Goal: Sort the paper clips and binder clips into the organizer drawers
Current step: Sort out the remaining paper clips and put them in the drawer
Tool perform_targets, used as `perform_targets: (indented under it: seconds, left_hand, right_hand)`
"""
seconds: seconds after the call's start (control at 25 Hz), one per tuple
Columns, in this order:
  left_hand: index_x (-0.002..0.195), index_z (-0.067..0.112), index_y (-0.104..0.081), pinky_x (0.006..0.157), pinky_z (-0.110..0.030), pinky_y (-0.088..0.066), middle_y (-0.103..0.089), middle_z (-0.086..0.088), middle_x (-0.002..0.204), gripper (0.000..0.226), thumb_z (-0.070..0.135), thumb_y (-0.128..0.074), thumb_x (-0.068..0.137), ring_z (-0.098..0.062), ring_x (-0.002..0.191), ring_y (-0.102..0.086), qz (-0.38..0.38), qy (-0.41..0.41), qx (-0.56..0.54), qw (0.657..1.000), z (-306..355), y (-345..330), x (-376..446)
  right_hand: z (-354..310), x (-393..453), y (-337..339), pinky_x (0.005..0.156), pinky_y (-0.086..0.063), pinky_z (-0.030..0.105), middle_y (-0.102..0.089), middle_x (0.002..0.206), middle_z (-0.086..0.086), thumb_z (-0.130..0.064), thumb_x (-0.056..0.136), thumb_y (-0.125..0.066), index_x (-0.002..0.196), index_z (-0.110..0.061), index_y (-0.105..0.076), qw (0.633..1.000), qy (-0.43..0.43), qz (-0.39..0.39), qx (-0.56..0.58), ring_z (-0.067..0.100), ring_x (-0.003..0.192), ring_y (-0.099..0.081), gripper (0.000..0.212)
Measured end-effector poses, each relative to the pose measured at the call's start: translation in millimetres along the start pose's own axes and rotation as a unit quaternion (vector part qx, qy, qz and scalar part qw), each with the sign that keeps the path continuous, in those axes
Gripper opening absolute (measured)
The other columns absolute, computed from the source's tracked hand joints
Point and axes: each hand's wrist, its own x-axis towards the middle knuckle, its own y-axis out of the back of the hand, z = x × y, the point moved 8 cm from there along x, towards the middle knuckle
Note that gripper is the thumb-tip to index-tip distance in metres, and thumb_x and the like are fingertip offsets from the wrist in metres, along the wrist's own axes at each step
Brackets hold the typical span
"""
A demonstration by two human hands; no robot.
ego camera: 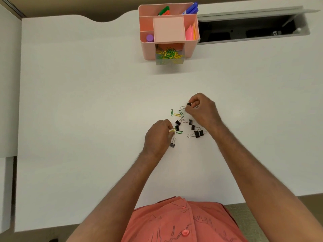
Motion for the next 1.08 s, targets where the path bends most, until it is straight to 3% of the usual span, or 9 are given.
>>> perform_targets:
  seconds: [0.12,0.28,0.4,0.56,0.76,0.96,1.08]
  left_hand:
    - [0.106,0.021,-0.062,0.078,-0.034,-0.049,-0.062,0.003,0.103,0.016,0.026,-0.066,0.092,-0.019,0.095,-0.059,0.005,0.007,0.009,1.000,1,-3,1]
    - [0.111,0.019,-0.063,0.080,-0.036,-0.051,-0.065,-0.001,0.108,0.017,0.018,-0.061,0.095,-0.025,0.099,-0.062,0.005,0.019,0.033,0.999,1,-3,5]
    - [0.105,0.019,-0.064,0.076,-0.036,-0.052,-0.065,0.000,0.103,0.019,0.008,-0.055,0.093,-0.024,0.094,-0.062,0.003,0.019,0.054,0.998,2,-1,7]
    - [0.100,0.019,-0.067,0.072,-0.034,-0.051,-0.061,0.002,0.101,0.025,0.002,-0.052,0.090,-0.021,0.091,-0.060,0.001,0.017,0.055,0.998,1,-2,7]
    - [0.096,0.020,-0.068,0.073,-0.033,-0.052,-0.062,0.004,0.098,0.020,0.006,-0.053,0.093,-0.018,0.085,-0.061,0.018,0.000,0.037,0.999,-3,4,6]
    - [0.100,0.025,-0.061,0.069,-0.032,-0.049,-0.063,0.010,0.092,0.015,0.013,-0.053,0.094,-0.016,0.083,-0.059,0.017,0.001,0.019,1.000,-11,12,6]
    - [0.107,0.028,-0.061,0.068,-0.030,-0.047,-0.065,0.013,0.090,0.016,0.018,-0.056,0.094,-0.013,0.082,-0.060,0.016,0.022,-0.014,1.000,-18,17,4]
  right_hand:
    - [5,6,12,0.076,-0.055,0.036,-0.067,0.094,-0.002,-0.024,0.085,-0.071,0.101,-0.020,-0.063,0.992,0.009,0.005,-0.128,0.018,0.086,-0.064,0.018]
    - [-2,-1,8,0.082,-0.054,0.040,-0.060,0.110,-0.001,-0.024,0.090,-0.065,0.108,-0.022,-0.062,0.980,0.048,0.005,-0.194,0.020,0.104,-0.059,0.018]
    - [-17,-14,-4,0.081,-0.052,0.039,-0.059,0.106,-0.002,-0.034,0.094,-0.062,0.105,-0.023,-0.063,0.967,0.109,0.030,-0.230,0.021,0.105,-0.056,0.016]
    - [-24,-21,-31,0.088,-0.048,0.038,-0.065,0.107,-0.002,-0.048,0.093,-0.065,0.110,-0.021,-0.064,0.952,0.117,0.001,-0.284,0.022,0.104,-0.060,0.032]
    - [-31,-12,-40,0.087,-0.049,0.036,-0.072,0.099,-0.006,-0.024,0.094,-0.064,0.103,-0.024,-0.068,0.959,0.095,-0.012,-0.266,0.021,0.097,-0.065,0.010]
    - [-38,-10,-46,0.077,-0.042,0.033,-0.067,0.100,-0.002,-0.014,0.088,-0.059,0.104,-0.020,-0.064,0.953,0.093,-0.037,-0.287,0.024,0.092,-0.062,0.018]
    - [-39,-10,-44,0.076,-0.046,0.034,-0.063,0.102,0.002,-0.012,0.088,-0.057,0.102,-0.017,-0.064,0.959,0.104,-0.040,-0.261,0.024,0.091,-0.059,0.016]
